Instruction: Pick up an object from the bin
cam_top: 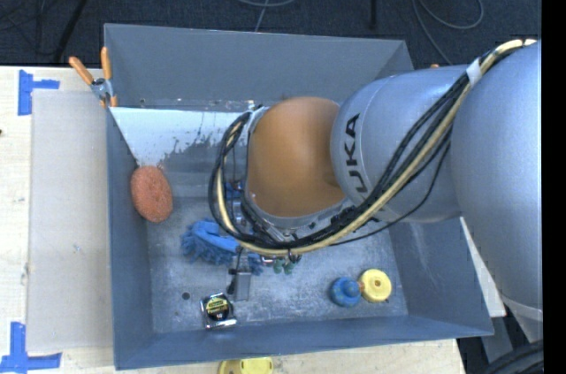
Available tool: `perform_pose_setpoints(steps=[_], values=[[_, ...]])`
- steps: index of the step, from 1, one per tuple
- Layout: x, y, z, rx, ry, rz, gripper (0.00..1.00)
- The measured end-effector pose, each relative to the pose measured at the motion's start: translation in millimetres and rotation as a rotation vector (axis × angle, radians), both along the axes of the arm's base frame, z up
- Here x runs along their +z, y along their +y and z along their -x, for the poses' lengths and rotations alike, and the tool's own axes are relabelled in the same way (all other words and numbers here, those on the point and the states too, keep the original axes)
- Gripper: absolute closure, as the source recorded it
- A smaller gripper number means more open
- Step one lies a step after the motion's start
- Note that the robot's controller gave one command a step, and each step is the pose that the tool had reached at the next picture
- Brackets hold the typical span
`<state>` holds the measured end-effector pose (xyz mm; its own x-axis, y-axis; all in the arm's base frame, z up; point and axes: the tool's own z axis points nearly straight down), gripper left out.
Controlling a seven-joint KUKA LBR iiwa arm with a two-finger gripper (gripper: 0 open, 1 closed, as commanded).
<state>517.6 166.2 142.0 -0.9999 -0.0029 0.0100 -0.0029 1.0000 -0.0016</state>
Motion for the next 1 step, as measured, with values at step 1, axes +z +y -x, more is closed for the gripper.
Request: perform_pose_setpoints(steps=[1], values=[[3.9,-0.9,-2.2,-0.005,-0.008,-0.001,0.0]])
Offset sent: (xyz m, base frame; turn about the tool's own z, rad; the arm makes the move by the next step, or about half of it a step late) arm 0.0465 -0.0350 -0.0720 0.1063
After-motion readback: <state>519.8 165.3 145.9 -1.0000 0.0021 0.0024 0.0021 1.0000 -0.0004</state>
